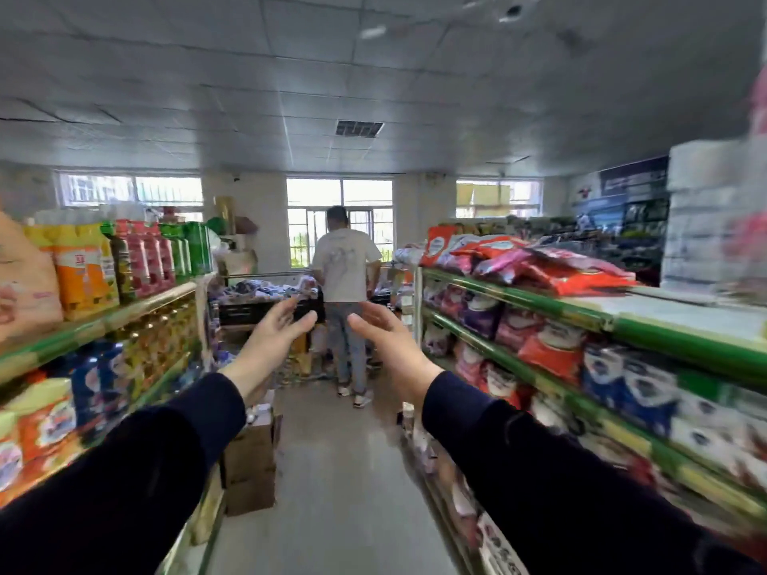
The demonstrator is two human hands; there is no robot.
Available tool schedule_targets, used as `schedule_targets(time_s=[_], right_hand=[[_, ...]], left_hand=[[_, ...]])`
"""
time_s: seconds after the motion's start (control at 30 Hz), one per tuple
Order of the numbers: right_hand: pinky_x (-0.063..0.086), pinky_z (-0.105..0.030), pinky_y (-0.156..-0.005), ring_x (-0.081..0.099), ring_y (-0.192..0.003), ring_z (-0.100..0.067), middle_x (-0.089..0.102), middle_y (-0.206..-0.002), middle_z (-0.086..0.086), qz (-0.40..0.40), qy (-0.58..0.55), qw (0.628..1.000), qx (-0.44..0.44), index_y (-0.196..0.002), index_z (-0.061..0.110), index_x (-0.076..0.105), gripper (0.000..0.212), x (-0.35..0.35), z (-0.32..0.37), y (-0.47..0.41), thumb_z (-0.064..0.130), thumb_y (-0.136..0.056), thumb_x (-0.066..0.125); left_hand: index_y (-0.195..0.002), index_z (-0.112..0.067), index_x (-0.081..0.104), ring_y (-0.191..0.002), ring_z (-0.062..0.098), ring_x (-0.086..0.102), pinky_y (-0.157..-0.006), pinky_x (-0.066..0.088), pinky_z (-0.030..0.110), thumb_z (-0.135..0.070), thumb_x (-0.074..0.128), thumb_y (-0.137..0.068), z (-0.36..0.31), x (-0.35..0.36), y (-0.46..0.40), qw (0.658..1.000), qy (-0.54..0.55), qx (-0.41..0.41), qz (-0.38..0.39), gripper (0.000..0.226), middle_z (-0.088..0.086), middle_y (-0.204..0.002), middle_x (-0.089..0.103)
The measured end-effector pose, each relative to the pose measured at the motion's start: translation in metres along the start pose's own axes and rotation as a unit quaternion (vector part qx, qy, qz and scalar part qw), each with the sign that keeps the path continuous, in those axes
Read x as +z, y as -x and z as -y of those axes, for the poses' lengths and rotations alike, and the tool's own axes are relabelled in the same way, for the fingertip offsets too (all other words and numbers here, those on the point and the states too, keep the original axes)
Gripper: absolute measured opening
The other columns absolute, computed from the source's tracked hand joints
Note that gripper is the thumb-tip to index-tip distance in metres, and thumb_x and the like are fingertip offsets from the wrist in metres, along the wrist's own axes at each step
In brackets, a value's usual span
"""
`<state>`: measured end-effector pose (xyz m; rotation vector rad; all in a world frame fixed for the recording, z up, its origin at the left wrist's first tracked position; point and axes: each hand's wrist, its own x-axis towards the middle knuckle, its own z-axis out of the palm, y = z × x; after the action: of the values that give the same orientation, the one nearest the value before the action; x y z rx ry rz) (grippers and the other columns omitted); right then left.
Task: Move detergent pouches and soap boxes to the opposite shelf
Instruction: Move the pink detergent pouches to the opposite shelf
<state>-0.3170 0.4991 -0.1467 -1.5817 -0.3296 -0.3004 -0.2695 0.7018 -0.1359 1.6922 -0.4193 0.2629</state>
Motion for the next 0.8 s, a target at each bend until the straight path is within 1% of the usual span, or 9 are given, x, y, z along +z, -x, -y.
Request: schedule_targets(time_s=[0.07, 0.17, 0.23, 0.3, 0.4, 0.5, 0.6, 0.73, 0.8], right_hand=[[0.045, -0.014, -0.085, 0.058, -0.119, -0.003, 0.06, -0.137, 0.004, -0.03, 0.027, 0.999, -0.006, -0.144, 0.022, 0.052, 0.057, -0.05, 0.01, 0.029, 0.037, -0.093, 0.071], [0.051, -0.02, -0.095, 0.059, -0.119, -0.001, 0.06, -0.136, 0.007, -0.086, 0.074, 0.994, -0.008, -0.147, 0.021, 0.049, 0.062, -0.129, 0.029, 0.076, 0.037, -0.092, 0.072], [0.052, -0.012, -0.087, 0.059, -0.112, 0.007, 0.06, -0.127, 0.019, -0.114, 0.101, 0.988, -0.005, -0.148, 0.023, 0.048, 0.064, -0.173, 0.045, 0.11, 0.039, -0.092, 0.072], [0.052, -0.012, -0.086, 0.061, -0.107, 0.01, 0.058, -0.119, 0.025, -0.151, 0.117, 0.982, -0.004, -0.144, 0.025, 0.049, 0.061, -0.217, 0.059, 0.142, 0.039, -0.091, 0.074], [0.047, -0.015, -0.087, 0.058, -0.107, 0.01, 0.056, -0.128, 0.018, -0.203, 0.159, 0.966, 0.004, -0.144, 0.027, 0.048, 0.061, -0.276, 0.083, 0.191, 0.043, -0.091, 0.072], [0.041, -0.021, -0.092, 0.047, -0.13, -0.008, 0.047, -0.148, 0.005, -0.265, 0.196, 0.944, 0.017, -0.15, 0.025, 0.043, 0.067, -0.327, 0.109, 0.243, 0.046, -0.092, 0.069], [0.038, -0.027, -0.096, 0.043, -0.139, -0.015, 0.044, -0.154, 0.003, -0.338, 0.225, 0.914, 0.025, -0.15, 0.028, 0.043, 0.067, -0.374, 0.131, 0.29, 0.048, -0.091, 0.069], [0.037, -0.024, -0.097, 0.046, -0.135, -0.012, 0.045, -0.154, 0.0, -0.393, 0.248, 0.884, 0.041, -0.152, 0.022, 0.042, 0.066, -0.408, 0.153, 0.329, 0.042, -0.094, 0.068], [0.04, -0.021, -0.097, 0.048, -0.132, -0.012, 0.046, -0.153, -0.002, -0.427, 0.271, 0.862, 0.039, -0.153, 0.018, 0.041, 0.065, -0.421, 0.167, 0.346, 0.039, -0.097, 0.065]], left_hand=[[-0.154, -0.017, 0.039, -0.149, 0.017, 0.034, -0.116, 0.029, 0.031, -0.031, 0.067, -0.096, -0.012, 0.059, 0.005, 0.999, 0.021, 0.006, 0.045, 0.066, 0.004, -0.162, 0.037], [-0.153, -0.02, 0.042, -0.139, 0.008, 0.039, -0.11, 0.031, 0.025, -0.033, 0.067, -0.095, -0.035, 0.15, 0.019, 0.992, 0.059, 0.016, 0.109, 0.064, 0.0, -0.157, 0.042], [-0.153, -0.022, 0.043, -0.129, 0.002, 0.046, -0.103, 0.034, 0.02, -0.035, 0.066, -0.095, -0.053, 0.205, 0.03, 0.985, 0.079, 0.022, 0.153, 0.064, -0.004, -0.154, 0.045], [-0.153, -0.022, 0.043, -0.129, 0.005, 0.049, -0.101, 0.036, 0.02, -0.035, 0.065, -0.097, -0.072, 0.257, 0.042, 0.976, 0.096, 0.031, 0.192, 0.062, -0.004, -0.153, 0.046], [-0.152, -0.025, 0.044, -0.131, 0.008, 0.047, -0.103, 0.036, 0.023, -0.037, 0.062, -0.099, -0.1, 0.332, 0.064, 0.96, 0.112, 0.046, 0.254, 0.058, -0.005, -0.153, 0.047], [-0.153, -0.024, 0.043, -0.139, 0.013, 0.045, -0.115, 0.035, 0.032, -0.035, 0.06, -0.1, -0.129, 0.404, 0.09, 0.937, 0.134, 0.059, 0.317, 0.056, -0.002, -0.155, 0.046], [-0.152, -0.025, 0.044, -0.143, 0.013, 0.04, -0.124, 0.026, 0.043, -0.04, 0.061, -0.099, -0.164, 0.466, 0.118, 0.909, 0.149, 0.077, 0.382, 0.058, -0.003, -0.156, 0.044], [-0.153, -0.021, 0.044, -0.134, 0.009, 0.045, -0.118, 0.03, 0.032, -0.036, 0.062, -0.099, -0.19, 0.522, 0.135, 0.876, 0.173, 0.095, 0.441, 0.059, -0.004, -0.154, 0.046], [-0.151, -0.019, 0.046, -0.134, 0.01, 0.046, -0.118, 0.031, 0.032, -0.034, 0.062, -0.099, -0.204, 0.553, 0.143, 0.855, 0.183, 0.103, 0.474, 0.057, -0.002, -0.153, 0.049]])
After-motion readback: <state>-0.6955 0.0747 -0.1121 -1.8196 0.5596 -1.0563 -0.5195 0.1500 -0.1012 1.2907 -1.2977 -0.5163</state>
